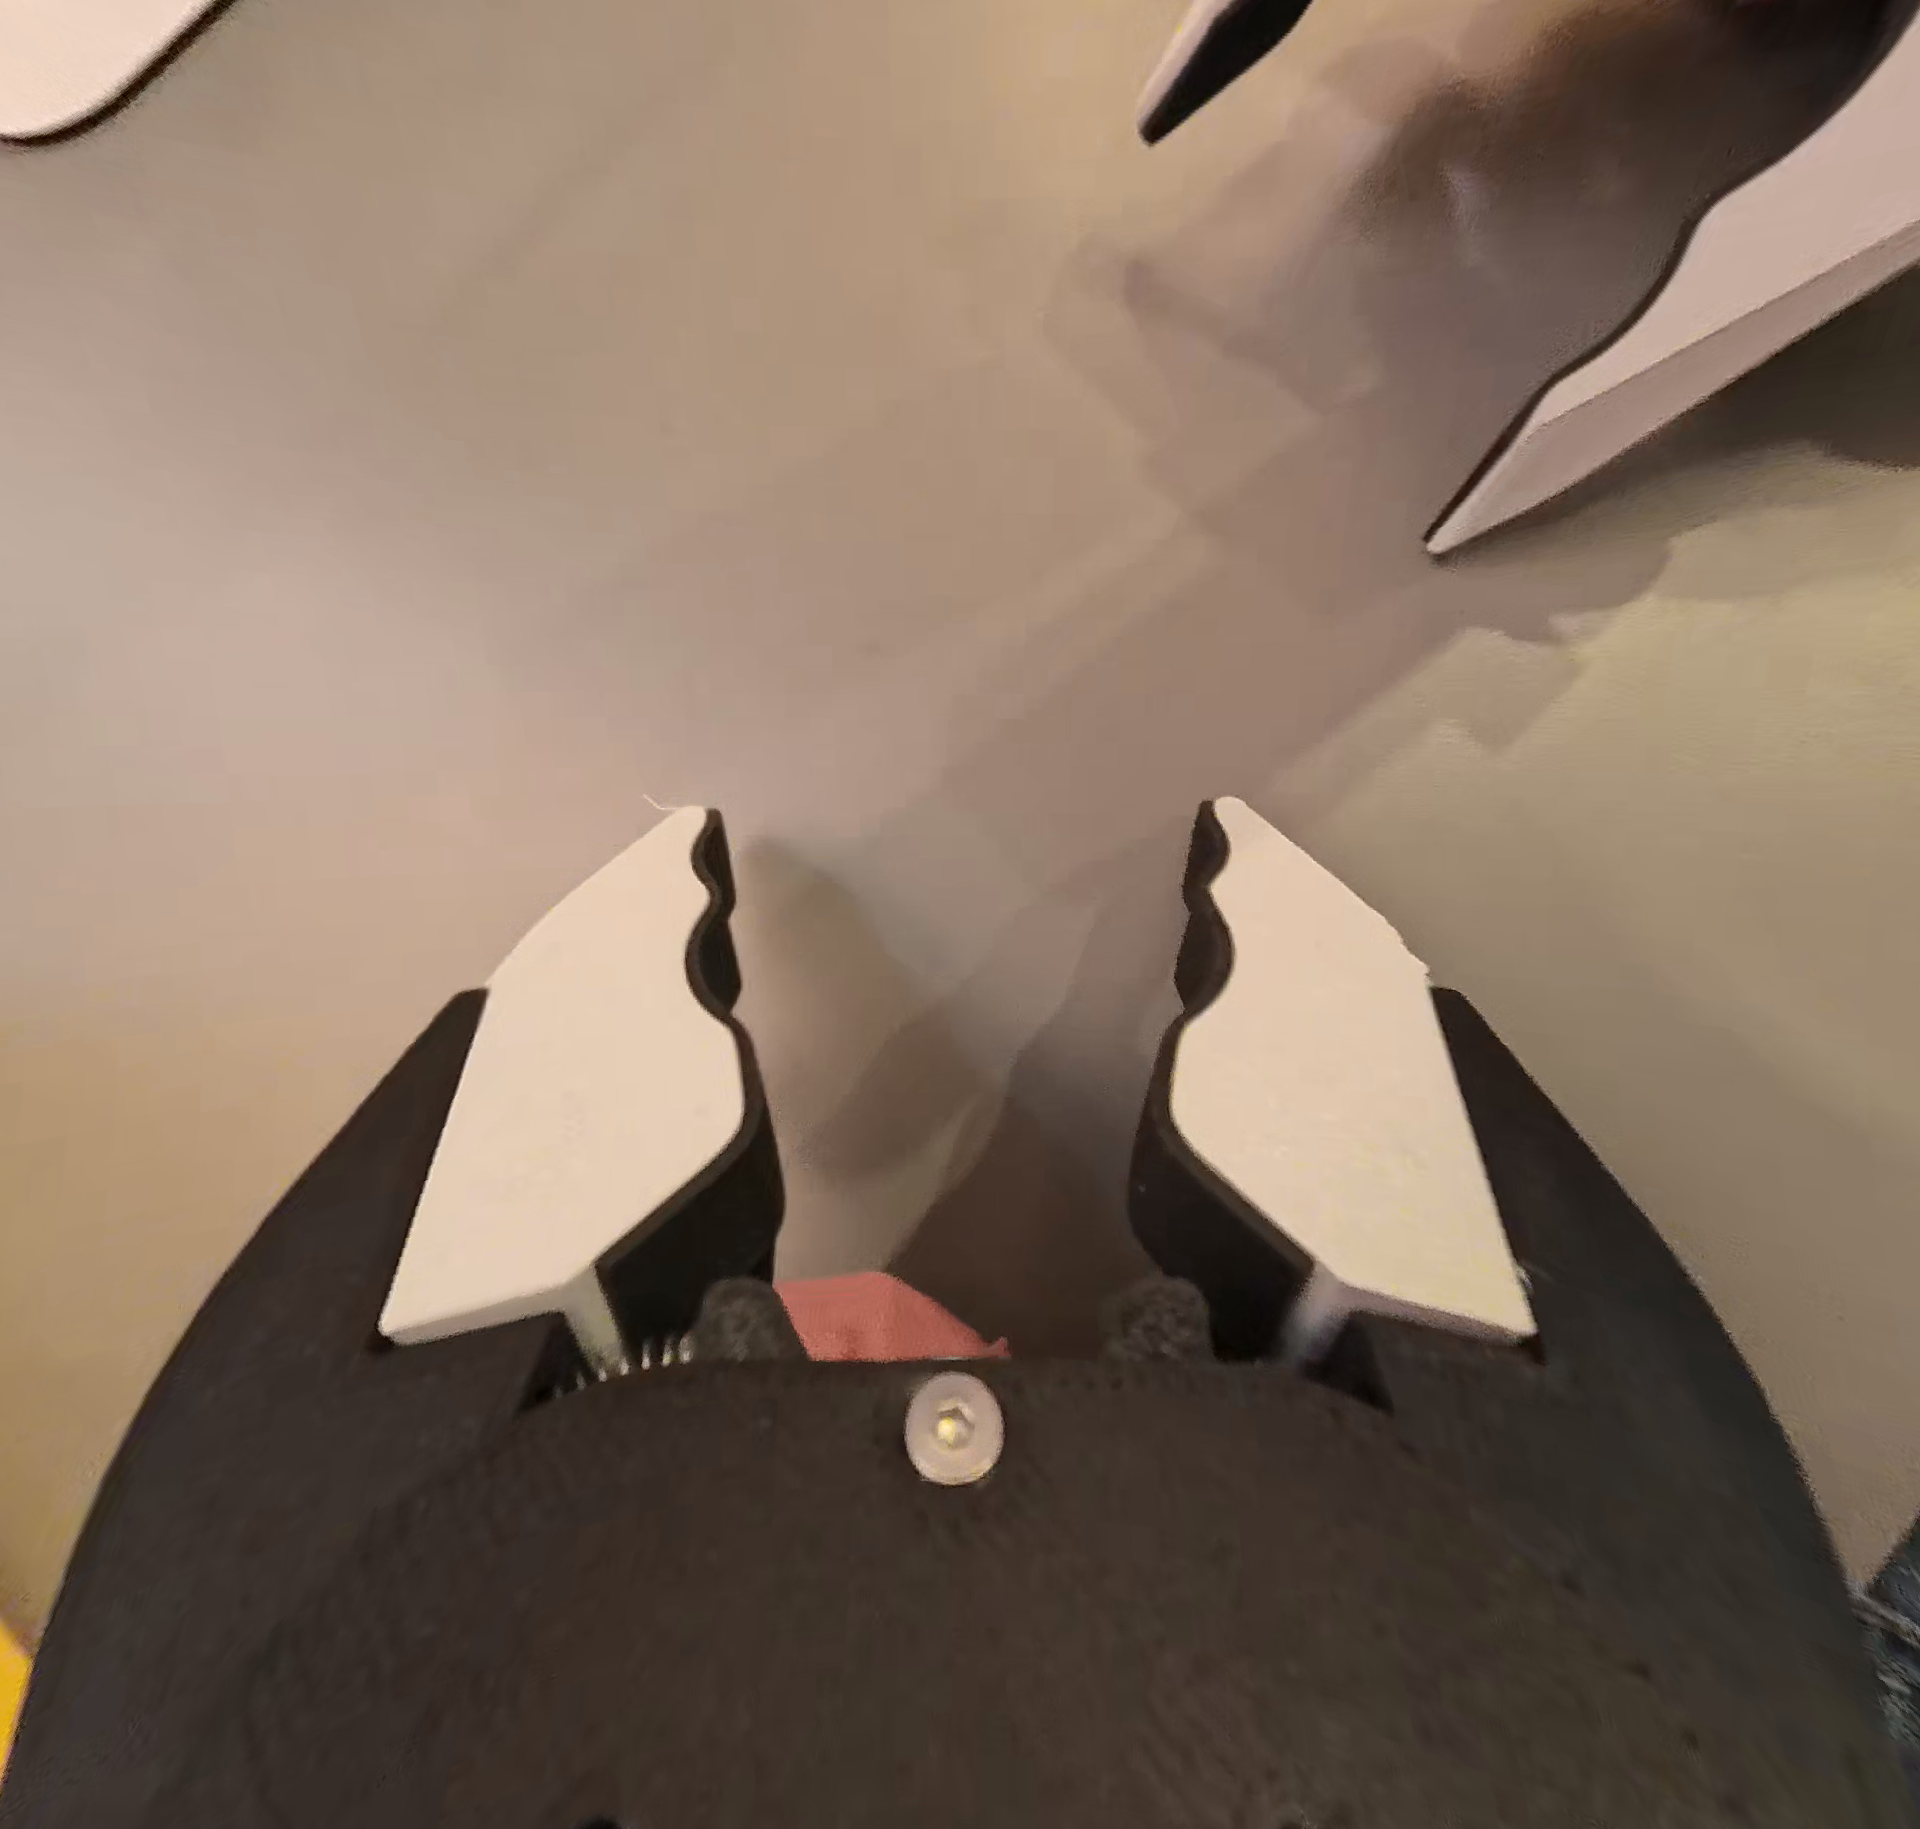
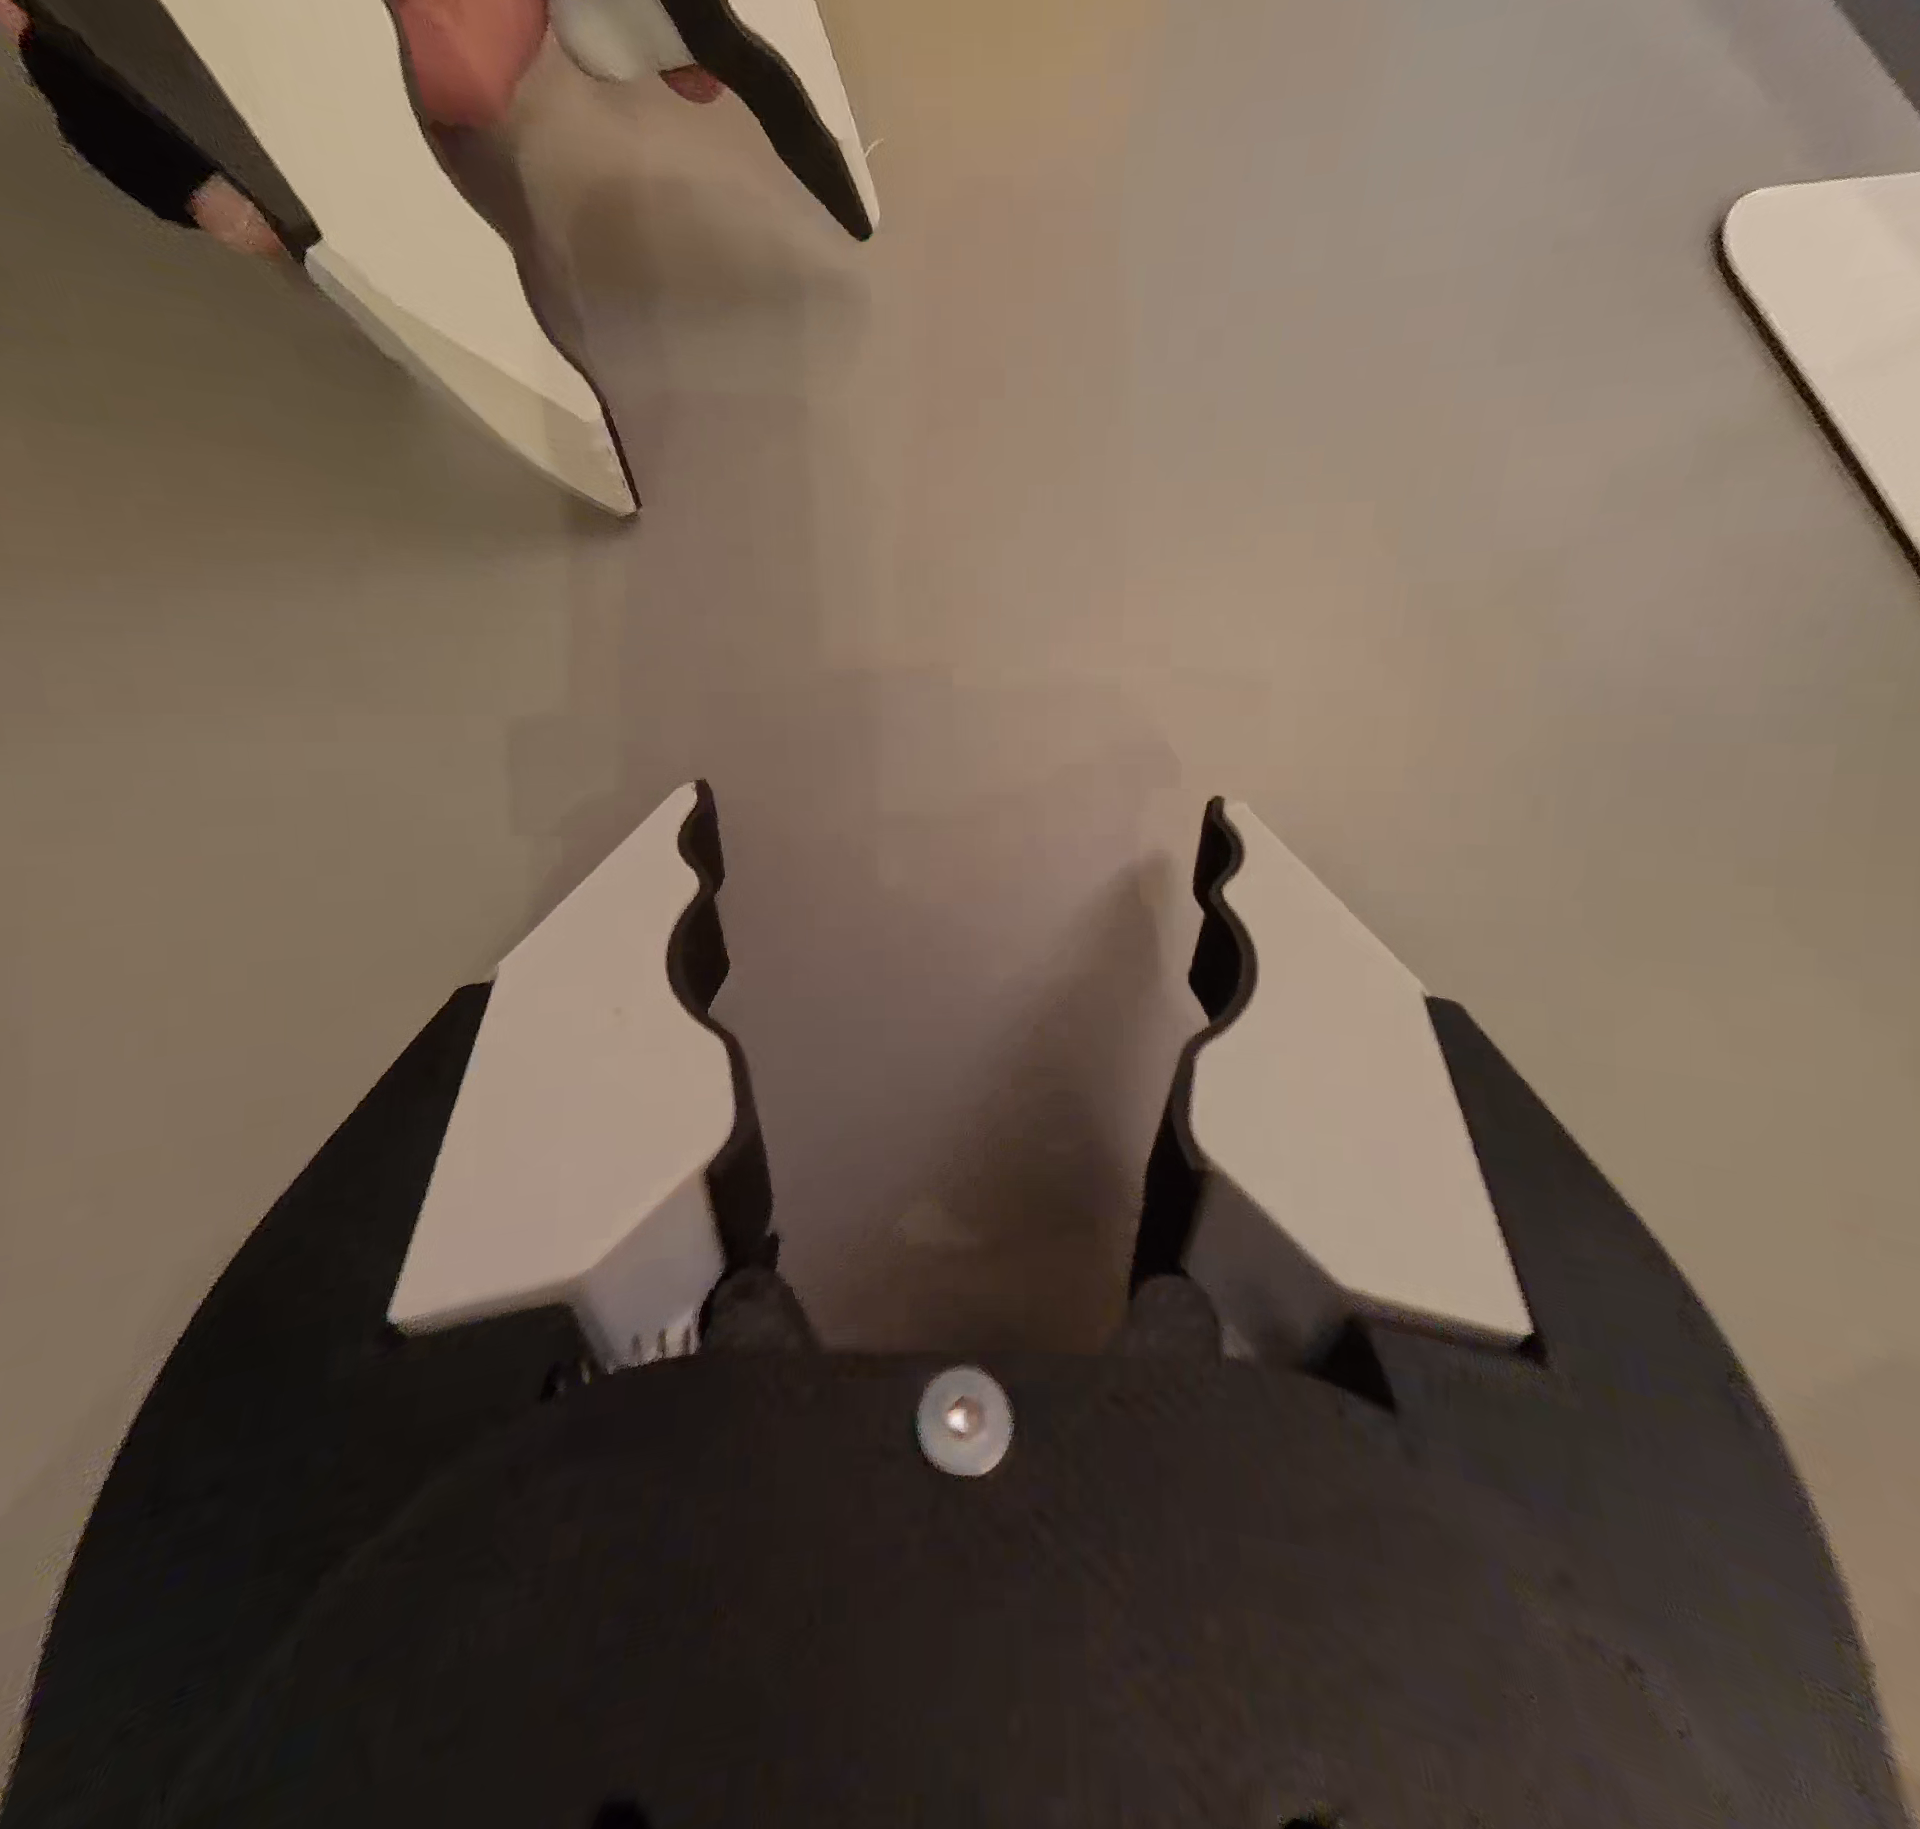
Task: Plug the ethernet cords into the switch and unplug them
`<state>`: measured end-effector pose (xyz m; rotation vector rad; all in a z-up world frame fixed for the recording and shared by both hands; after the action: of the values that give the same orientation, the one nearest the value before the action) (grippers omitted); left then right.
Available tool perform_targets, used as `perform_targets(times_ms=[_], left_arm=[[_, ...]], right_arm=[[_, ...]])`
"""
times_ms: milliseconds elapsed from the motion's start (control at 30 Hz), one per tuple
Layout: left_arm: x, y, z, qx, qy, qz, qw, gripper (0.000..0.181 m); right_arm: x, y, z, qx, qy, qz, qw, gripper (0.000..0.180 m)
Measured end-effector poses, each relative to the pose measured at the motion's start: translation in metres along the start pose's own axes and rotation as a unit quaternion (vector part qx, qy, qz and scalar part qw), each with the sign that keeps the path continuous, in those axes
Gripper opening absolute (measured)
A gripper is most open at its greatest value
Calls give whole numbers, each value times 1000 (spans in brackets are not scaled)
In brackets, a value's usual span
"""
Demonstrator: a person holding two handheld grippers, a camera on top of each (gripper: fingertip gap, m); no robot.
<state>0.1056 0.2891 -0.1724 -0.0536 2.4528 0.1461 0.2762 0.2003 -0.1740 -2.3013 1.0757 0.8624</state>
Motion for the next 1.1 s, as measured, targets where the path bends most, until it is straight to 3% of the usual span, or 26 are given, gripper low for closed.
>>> perform_targets(times_ms=[233, 633, 800, 900, 1100], left_arm=[[2, 1, 1, 30, 7, -10, 999, 77], [3, -4, -13, 39, 5, 5, 999, 69], [-25, -9, -72, 10, -43, 38, 998, 68], [-40, 7, -121, -53, -91, 35, 994, 67], [-19, 118, -193, -222, -95, -77, 967, 70]], right_arm=[[2, -7, 4, -21, 17, 37, 999, 101], [2, -6, 4, -43, 21, 43, 998, 96], [2, -5, 3, -43, 19, 38, 998, 93], [2, -5, 3, -45, 18, 38, 998, 91], [2, -5, 3, -43, 17, 38, 998, 87]])
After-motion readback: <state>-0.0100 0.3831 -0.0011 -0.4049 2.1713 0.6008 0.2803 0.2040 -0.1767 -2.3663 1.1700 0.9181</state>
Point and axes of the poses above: each gripper's, where its closed fingertips meet, z out along the fingers, x out of its underside, y = z × x across the jaws, the point moved 8 cm from there along -z, back along the fingers, and after that the axes turned 4 degrees about y, right-handed, at the moved point
